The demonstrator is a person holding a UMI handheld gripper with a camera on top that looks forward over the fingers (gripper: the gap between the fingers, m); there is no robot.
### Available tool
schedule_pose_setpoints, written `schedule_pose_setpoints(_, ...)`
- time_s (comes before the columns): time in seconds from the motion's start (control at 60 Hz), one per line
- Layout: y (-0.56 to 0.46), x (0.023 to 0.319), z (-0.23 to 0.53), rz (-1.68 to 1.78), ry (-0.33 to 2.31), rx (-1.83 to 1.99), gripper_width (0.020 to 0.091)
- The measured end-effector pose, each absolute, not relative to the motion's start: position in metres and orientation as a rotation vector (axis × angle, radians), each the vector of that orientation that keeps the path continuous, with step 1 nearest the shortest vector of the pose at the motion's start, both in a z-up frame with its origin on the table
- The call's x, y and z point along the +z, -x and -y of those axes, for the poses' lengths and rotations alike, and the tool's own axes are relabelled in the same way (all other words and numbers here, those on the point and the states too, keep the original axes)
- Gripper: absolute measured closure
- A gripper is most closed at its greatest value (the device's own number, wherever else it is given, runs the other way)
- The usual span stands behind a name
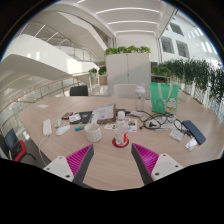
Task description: Pour water
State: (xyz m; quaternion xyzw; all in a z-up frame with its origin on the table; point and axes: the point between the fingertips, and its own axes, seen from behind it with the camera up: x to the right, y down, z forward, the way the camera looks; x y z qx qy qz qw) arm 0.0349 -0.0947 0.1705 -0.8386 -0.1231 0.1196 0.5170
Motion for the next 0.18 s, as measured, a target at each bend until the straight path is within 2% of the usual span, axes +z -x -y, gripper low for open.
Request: schedule_pose_setpoints(0.183,-0.027,0.192,0.164,0.271,2.021,0.254,0.0265)
